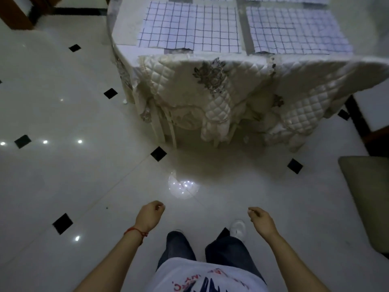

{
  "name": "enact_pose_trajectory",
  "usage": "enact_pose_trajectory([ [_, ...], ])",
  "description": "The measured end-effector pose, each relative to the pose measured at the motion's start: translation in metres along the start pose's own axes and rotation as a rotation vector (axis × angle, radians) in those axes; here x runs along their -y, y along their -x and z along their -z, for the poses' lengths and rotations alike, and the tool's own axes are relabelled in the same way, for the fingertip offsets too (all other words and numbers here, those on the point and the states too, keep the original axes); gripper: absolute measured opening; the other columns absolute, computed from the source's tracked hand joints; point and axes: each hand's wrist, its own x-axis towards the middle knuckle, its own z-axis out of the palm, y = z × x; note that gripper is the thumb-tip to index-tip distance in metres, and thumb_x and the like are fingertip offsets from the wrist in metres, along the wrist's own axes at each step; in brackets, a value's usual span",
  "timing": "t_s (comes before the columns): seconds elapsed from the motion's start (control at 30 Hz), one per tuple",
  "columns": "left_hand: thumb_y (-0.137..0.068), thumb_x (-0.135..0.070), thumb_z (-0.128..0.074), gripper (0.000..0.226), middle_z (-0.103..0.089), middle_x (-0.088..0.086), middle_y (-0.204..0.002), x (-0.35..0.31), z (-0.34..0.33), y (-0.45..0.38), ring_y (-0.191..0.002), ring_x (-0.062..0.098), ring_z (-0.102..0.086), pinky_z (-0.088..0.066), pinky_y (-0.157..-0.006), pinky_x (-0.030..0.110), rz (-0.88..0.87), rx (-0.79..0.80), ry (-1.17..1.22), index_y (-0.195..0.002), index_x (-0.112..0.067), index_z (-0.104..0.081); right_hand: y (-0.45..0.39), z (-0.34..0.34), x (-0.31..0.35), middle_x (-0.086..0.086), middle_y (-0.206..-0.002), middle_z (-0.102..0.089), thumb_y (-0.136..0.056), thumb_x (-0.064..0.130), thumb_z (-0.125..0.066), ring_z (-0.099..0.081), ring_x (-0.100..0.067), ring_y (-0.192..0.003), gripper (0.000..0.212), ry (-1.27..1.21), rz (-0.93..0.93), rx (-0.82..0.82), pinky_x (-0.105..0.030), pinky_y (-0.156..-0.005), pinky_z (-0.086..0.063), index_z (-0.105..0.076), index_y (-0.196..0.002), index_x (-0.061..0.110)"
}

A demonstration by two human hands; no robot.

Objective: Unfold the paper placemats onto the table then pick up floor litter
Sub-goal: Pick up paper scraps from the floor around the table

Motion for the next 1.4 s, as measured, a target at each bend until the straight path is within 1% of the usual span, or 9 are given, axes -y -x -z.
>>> enact_pose_trajectory([
  [0.17,-0.093,-0.023,-0.048,0.034,-0.063,0.015,-0.12,-0.06,-0.028,-0.029,-0.109,0.026,-0.058,-0.039,-0.088,0.021,-0.091,0.047,-0.062,-0.118,-0.003,-0.057,-0.017,0.037,-0.015,-0.015,-0.128,-0.056,-0.095,0.017,-0.046,-0.055,-0.029,-0.114,0.031,-0.111,-0.044,-0.057,-0.027,-0.095,-0.037,-0.054,-0.122,0.005],
  [0.33,-0.093,-0.025,-0.048,0.034,-0.063,0.016,-0.12,-0.122,-0.072,-0.053,-0.109,0.027,-0.058,-0.043,-0.092,0.027,-0.09,0.049,-0.081,-0.118,-0.004,-0.058,-0.059,0.084,-0.017,-0.014,-0.129,-0.055,-0.095,0.016,-0.045,-0.054,-0.027,-0.113,0.031,-0.134,-0.036,-0.013,-0.026,-0.097,-0.037,-0.053,-0.123,0.005],
  [0.47,-0.093,-0.024,-0.048,0.034,-0.062,0.016,-0.121,-0.167,-0.114,-0.071,-0.11,0.028,-0.058,-0.043,-0.092,0.028,-0.049,0.046,-0.07,-0.118,-0.004,-0.058,-0.106,0.127,-0.008,-0.014,-0.127,-0.056,-0.095,0.016,-0.045,-0.05,-0.017,-0.103,0.031,-0.085,0.023,0.053,-0.021,-0.092,-0.035,-0.053,-0.123,0.005],
  [0.63,-0.092,-0.023,-0.05,0.033,-0.063,0.016,-0.121,-0.21,-0.157,-0.104,-0.111,0.028,-0.058,-0.043,-0.093,0.029,-0.016,0.045,-0.047,-0.117,-0.004,-0.059,-0.174,0.16,0.002,-0.013,-0.127,-0.058,-0.095,0.017,-0.045,-0.053,-0.023,-0.114,0.03,0.027,0.06,0.093,-0.016,-0.088,-0.033,-0.056,-0.121,0.006],
  [0.7,-0.092,-0.023,-0.05,0.033,-0.062,0.015,-0.122,-0.217,-0.171,-0.125,-0.11,0.027,-0.058,-0.042,-0.093,0.028,-0.019,0.047,-0.041,-0.117,-0.004,-0.059,-0.204,0.159,0.004,-0.013,-0.125,-0.059,-0.094,0.016,-0.046,-0.054,-0.023,-0.114,0.03,0.049,0.066,0.107,-0.014,-0.085,-0.033,-0.057,-0.12,0.005],
  [0.97,-0.092,-0.025,-0.048,0.033,-0.065,0.014,-0.117,-0.201,-0.228,-0.257,-0.105,0.027,-0.06,-0.043,-0.087,0.027,-0.081,0.034,-0.144,-0.117,-0.007,-0.059,-0.354,0.101,-0.018,-0.016,-0.122,-0.061,-0.093,0.016,-0.049,-0.056,-0.025,-0.11,0.028,0.065,0.076,0.116,-0.014,-0.082,-0.034,-0.059,-0.116,0.006],
  [1.17,-0.092,-0.027,-0.047,0.033,-0.065,0.012,-0.117,-0.156,-0.296,-0.374,-0.106,0.027,-0.06,-0.044,-0.089,0.031,-0.114,0.021,-0.183,-0.117,-0.009,-0.059,-0.485,0.058,-0.056,-0.015,-0.121,-0.062,-0.092,0.013,-0.048,-0.056,-0.028,-0.112,0.028,0.102,0.146,0.039,-0.018,-0.086,-0.036,-0.06,-0.116,0.006],
  [1.3,-0.093,-0.027,-0.046,0.033,-0.065,0.011,-0.118,-0.126,-0.345,-0.451,-0.107,0.028,-0.059,-0.044,-0.089,0.03,-0.152,0.01,-0.194,-0.118,-0.01,-0.058,-0.578,0.029,-0.087,-0.017,-0.122,-0.062,-0.092,0.014,-0.048,-0.056,-0.031,-0.114,0.029,0.144,0.188,-0.021,-0.027,-0.094,-0.04,-0.059,-0.117,0.006],
  [1.4,-0.093,-0.028,-0.045,0.033,-0.063,0.01,-0.122,-0.108,-0.378,-0.505,-0.109,0.027,-0.058,-0.043,-0.09,0.03,-0.167,0.012,-0.173,-0.119,-0.01,-0.058,-0.64,0.008,-0.105,-0.015,-0.127,-0.059,-0.093,0.015,-0.046,-0.054,-0.029,-0.117,0.032,0.215,0.235,-0.031,-0.026,-0.096,-0.038,-0.057,-0.121,0.007],
])
